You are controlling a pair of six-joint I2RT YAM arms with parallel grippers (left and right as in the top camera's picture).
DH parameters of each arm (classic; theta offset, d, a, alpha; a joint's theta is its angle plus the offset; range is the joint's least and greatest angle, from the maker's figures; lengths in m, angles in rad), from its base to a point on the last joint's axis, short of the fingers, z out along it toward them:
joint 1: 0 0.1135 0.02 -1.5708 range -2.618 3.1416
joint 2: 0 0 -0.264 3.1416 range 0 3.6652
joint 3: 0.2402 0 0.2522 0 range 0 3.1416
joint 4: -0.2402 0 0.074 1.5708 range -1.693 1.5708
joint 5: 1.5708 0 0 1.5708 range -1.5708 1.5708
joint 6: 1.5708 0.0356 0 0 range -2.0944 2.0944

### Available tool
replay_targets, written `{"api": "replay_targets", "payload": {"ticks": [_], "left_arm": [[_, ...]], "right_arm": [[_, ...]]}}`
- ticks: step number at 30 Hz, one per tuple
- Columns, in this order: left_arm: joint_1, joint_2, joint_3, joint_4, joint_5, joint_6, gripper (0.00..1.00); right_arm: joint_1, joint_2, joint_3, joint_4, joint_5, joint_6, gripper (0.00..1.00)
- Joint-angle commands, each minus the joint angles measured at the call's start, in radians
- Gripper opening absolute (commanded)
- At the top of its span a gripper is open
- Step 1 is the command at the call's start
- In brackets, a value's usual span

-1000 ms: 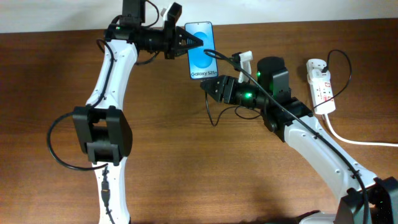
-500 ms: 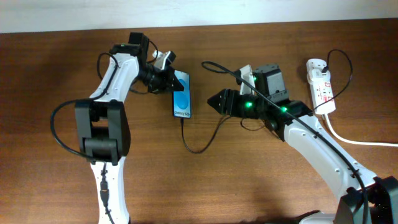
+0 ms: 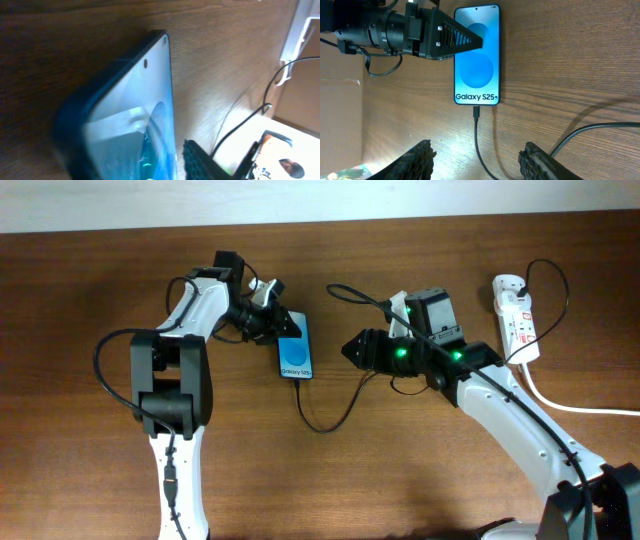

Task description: Plug charger to phone and switch on socket

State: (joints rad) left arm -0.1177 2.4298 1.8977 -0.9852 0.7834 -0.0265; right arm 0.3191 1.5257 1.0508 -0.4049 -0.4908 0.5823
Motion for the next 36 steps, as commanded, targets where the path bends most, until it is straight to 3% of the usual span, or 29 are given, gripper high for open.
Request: {"api": "replay_targets", "payload": {"ticks": [1,7,17,27,31,32,34,36], "left_arm": [[0.0,0.016,-0.002,0.0,-0.056,0.012,0.47],[0.007,0.014,-0.001,-0.004,-0.08,0.013,0.5],[0.011,-0.004,0.028,-0.072,-0.425,0.012,0.67],[0.08,-0.1,0.156,-0.147,-0.459,-0.052,0.68],[0.165,-0.284,0.219,-0.18,-0.459,-0.093,0.79],[0.181,-0.321,0.219,-0.18,-0.459,-0.093,1.0],[0.221,-0.393,0.219,-0.185,-0.459,-0.093,1.0],[0.237,-0.417,0.219,-0.19,-0.459,-0.093,0.99]], "right_arm": [[-0.005,0.006,0.008,0.0,0.014,-0.006,0.6],[-0.005,0.006,0.008,0.001,0.033,-0.006,0.61],[-0.005,0.006,0.008,0.001,0.069,-0.01,0.66],[-0.006,-0.013,0.011,-0.022,0.077,-0.047,0.66],[-0.007,-0.109,0.015,-0.086,0.12,-0.083,0.81],[-0.007,-0.143,0.015,-0.11,0.15,-0.097,0.86],[-0.009,-0.232,0.015,-0.163,0.225,-0.108,0.98],[-0.032,-0.32,0.015,-0.208,0.271,-0.114,0.98]]}}
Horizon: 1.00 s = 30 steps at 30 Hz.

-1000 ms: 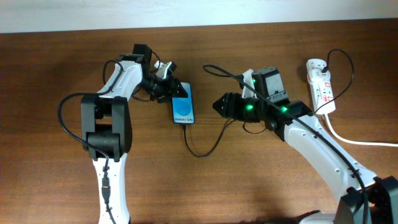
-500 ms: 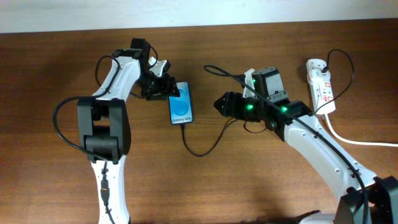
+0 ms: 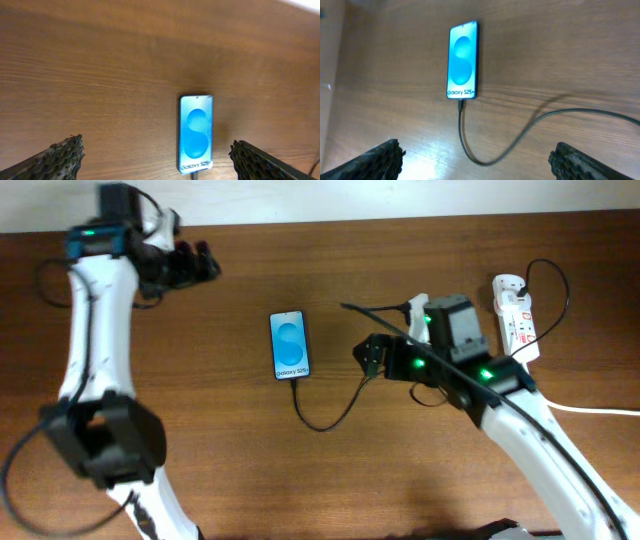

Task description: Plug charger to phone and switch on socket

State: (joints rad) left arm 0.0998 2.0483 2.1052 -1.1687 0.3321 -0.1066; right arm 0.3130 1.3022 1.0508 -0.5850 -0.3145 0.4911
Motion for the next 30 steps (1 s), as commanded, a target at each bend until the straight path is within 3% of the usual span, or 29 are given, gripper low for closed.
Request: {"api": "replay_targets", "payload": {"ticks": [1,9,17,25,30], "left_arm": [[0.021,-0.035,0.011,-0.007,-0.007,-0.013,0.99],[0.021,-0.035,0.01,-0.008,-0.007,-0.013,0.99],[0.021,-0.034,0.01,-0.008,-0.007,-0.013,0.99],[0.021,-0.034,0.01,-0.008,-0.007,-0.013,0.99],[0.021,-0.035,0.01,-0.008,-0.008,-0.013,0.99]], "right_arm": [[-0.054,-0.149,0.015,-0.055,0.103,-0.027,0.99],[-0.29,-0.357,0.015,-0.303,0.11,-0.073,0.98],[-0.324,-0.352,0.059,-0.419,0.135,-0.105,0.98],[-0.439,-0.335,0.335,-0.621,0.148,-0.098,0.98],[-0.678,-0.1,0.693,-0.787,0.11,-0.273,0.98]]}}
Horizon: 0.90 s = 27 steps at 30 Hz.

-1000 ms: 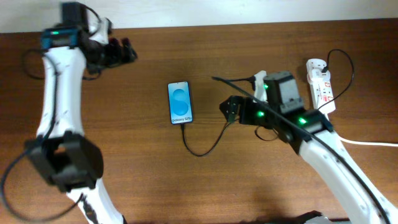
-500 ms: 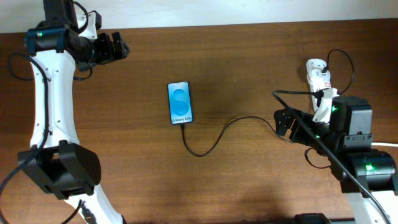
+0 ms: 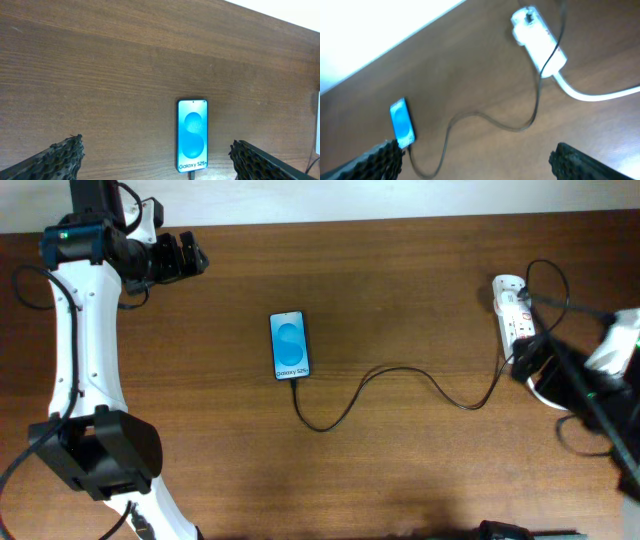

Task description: Plug charger to phone and switch on socket

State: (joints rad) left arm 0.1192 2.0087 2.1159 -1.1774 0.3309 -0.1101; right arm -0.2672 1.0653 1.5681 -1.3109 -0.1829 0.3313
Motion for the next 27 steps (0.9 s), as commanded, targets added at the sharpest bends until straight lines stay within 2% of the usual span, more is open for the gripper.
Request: {"api": "replay_targets", "payload": {"ticks": [1,4,11,20,27], "left_arm": [[0.002,0.005,-0.001,0.001,-0.006,-0.009,0.99],[0.002,0.005,-0.001,0.002,-0.006,-0.009,0.99],[0.002,0.005,-0.001,0.001,-0.006,-0.009,0.99],[0.002,0.005,-0.001,0.001,-0.006,-0.009,0.99],[0.002,0.005,-0.001,0.001,-0.006,-0.009,0.99]], "right_arm": [[-0.131,0.199,0.254,-0.102,-0.029,-0.14,0.98],[-0.231,0.411,0.457,-0.212,-0.03,-0.197,0.98],[-0.463,0.694,0.474,-0.137,-0.034,-0.158,0.98],[-0.48,0.954,0.474,0.083,-0.101,-0.158,0.98],[-0.446,1.101,0.47,0.179,-0.146,-0.159,0.98]]}}
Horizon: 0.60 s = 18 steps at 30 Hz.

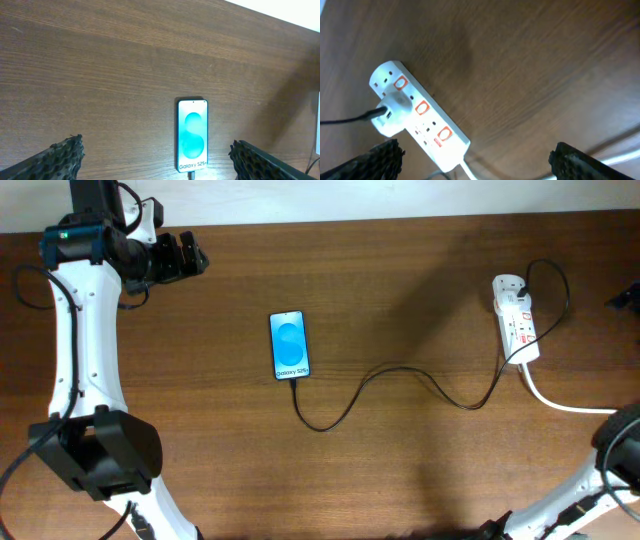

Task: Plug charger to phone and switch on socket
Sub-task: 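Move the right gripper to the power strip's orange switch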

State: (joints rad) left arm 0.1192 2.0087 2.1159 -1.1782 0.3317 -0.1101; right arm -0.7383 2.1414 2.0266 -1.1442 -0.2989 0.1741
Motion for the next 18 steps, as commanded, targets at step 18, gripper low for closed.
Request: {"api": "replay_targets", "payload": {"ticks": [18], "left_arm": [[0.002,0.005,-0.001,0.002,-0.007,-0.009,0.99]], "right_arm": [[0.187,0.246,-0.006,0.12,0.075,0.018,0.98]]}}
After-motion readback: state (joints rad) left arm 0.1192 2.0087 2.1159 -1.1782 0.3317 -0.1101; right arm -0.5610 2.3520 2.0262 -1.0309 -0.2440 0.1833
